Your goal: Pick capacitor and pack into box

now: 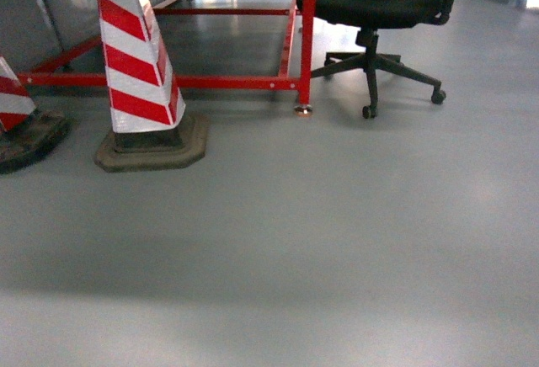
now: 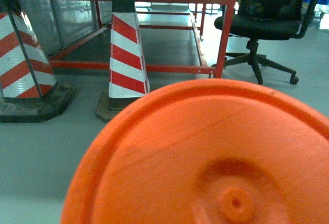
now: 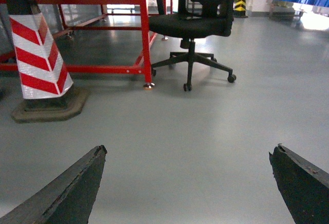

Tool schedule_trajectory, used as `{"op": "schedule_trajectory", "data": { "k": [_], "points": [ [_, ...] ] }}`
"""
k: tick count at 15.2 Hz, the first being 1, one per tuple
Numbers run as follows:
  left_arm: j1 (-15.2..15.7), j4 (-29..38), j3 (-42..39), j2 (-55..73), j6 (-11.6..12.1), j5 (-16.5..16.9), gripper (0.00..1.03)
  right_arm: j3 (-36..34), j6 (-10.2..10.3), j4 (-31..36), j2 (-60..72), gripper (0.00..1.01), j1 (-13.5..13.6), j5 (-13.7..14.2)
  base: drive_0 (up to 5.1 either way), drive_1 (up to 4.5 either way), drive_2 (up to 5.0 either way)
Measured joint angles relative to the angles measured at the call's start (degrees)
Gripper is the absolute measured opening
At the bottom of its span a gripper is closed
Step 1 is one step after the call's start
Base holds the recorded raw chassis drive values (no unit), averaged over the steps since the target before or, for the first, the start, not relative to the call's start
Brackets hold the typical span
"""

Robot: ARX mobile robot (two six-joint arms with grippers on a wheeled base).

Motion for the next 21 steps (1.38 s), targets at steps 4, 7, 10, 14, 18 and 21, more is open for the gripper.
{"op": "schedule_trajectory", "data": {
  "k": [4,7,10,14,18,21],
  "points": [
    [0.0,0.2,0.0,0.0,0.0,0.2,0.43,0.0,0.0,-0.2,0.0,0.98,0.0,0.0,-5.0,2.43,2.4],
    [0.0,0.0,0.0,0.0,0.0,0.2,0.43,0.0,0.0,-0.1,0.0,0.98,0.0,0.0,-5.0,2.43,2.4],
    [0.0,0.0,0.0,0.0,0.0,0.2,0.43,0.0,0.0,-0.3,0.0,0.98,0.0,0.0,-5.1,2.4,2.4],
    [0.0,0.1,0.0,0.0,0.0,0.2,0.43,0.0,0.0,-0.2,0.0,0.98,0.0,0.0,-5.0,2.44,2.4],
    [0.0,0.0,0.0,0.0,0.0,0.2,0.43,0.0,0.0,-0.4,0.0,0.98,0.0,0.0,-5.0,2.5,2.5],
    [0.0,0.1,0.0,0.0,0.0,0.2,0.43,0.0,0.0,-0.2,0.0,0.98,0.0,0.0,-5.0,2.5,2.5]
  ]
}}
